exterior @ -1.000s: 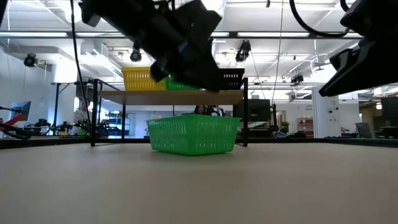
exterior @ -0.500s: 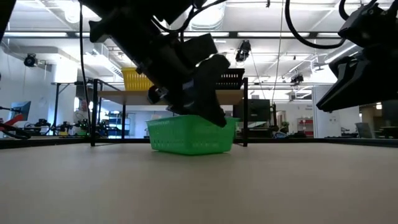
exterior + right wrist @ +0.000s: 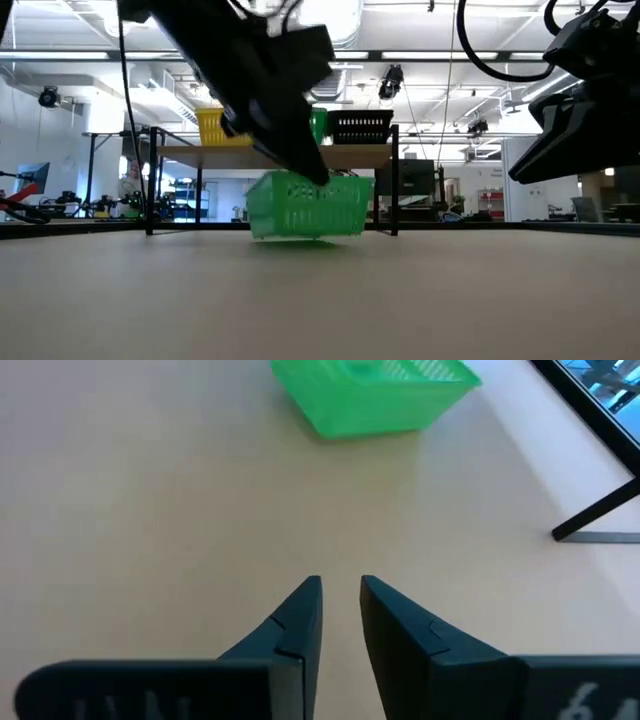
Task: Stack baskets on shelf by color
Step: Stack the green basket on the other green basket on the shelf
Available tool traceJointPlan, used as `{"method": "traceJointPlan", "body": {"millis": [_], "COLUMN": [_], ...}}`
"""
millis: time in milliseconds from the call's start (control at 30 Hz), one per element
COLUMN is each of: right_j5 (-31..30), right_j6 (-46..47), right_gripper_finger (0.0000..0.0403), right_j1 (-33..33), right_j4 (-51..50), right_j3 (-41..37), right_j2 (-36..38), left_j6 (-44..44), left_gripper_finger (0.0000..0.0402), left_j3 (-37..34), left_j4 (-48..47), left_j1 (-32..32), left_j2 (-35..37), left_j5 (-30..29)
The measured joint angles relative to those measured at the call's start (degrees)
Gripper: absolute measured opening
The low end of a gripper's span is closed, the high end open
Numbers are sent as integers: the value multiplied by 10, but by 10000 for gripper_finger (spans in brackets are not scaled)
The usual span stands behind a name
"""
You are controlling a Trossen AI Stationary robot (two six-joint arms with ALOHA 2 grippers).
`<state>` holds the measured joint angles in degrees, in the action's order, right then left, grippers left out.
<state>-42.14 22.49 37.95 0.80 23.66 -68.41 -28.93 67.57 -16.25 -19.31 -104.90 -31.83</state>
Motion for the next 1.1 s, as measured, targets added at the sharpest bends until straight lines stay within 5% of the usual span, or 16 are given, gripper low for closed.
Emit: {"method": "traceJointPlan", "body": {"millis": [367,733,867,1100], "right_j5": [0,-5,-18,-30], "right_j6": [-1,-6,-6,-6], "right_gripper_finger": [59,60,61,61], "right_j1": [0,-2,-2,-3], "right_j4": [0,2,2,2], "right_j3": [0,0,-1,-1], "right_j2": [0,0,0,0], "left_j6": [143,337,427,604], "left_gripper_finger": [8,7,2,1], "left_j3": [-3,-1,1,1], "left_j4": [-73,-44,-12,19], "left_j1": [-80,-66,-10,159], "left_j2": [134,231,267,300], "left_j5": [-5,-205,-175,19]}}
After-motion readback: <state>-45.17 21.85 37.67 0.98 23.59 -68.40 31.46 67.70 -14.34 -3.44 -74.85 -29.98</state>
